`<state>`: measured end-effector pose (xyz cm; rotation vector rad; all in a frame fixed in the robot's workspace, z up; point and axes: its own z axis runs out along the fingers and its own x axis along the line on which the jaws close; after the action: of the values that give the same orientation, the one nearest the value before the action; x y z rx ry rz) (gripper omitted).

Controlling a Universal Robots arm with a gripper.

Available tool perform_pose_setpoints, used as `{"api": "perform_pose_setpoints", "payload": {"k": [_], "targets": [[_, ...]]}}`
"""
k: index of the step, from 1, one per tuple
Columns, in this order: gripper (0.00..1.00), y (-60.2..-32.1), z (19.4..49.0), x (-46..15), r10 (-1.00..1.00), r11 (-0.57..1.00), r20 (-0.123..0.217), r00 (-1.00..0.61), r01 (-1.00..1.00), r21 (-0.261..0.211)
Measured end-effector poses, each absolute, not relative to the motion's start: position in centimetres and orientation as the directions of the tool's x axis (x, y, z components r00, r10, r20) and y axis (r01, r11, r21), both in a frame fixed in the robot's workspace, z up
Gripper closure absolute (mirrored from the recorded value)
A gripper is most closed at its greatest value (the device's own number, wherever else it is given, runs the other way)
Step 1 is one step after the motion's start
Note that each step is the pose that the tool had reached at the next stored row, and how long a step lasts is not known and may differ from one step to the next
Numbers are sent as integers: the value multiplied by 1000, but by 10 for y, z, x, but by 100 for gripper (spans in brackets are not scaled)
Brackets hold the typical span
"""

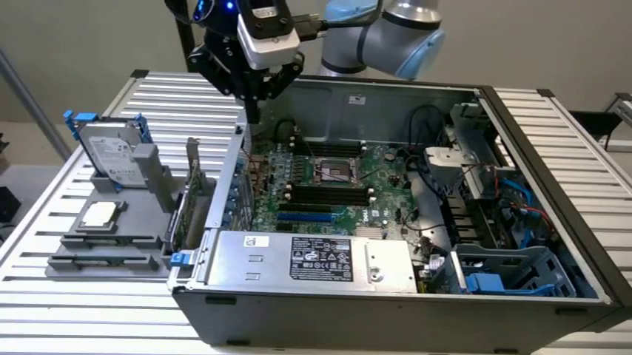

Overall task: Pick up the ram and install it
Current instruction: 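Reach for the ram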

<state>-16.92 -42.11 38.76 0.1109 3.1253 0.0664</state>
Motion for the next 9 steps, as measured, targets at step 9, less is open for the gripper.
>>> {"api": "perform_pose_setpoints", "payload": {"k": [9], "targets": [[89, -434, 384, -199, 71, 997, -11, -997, 71, 42]]}}
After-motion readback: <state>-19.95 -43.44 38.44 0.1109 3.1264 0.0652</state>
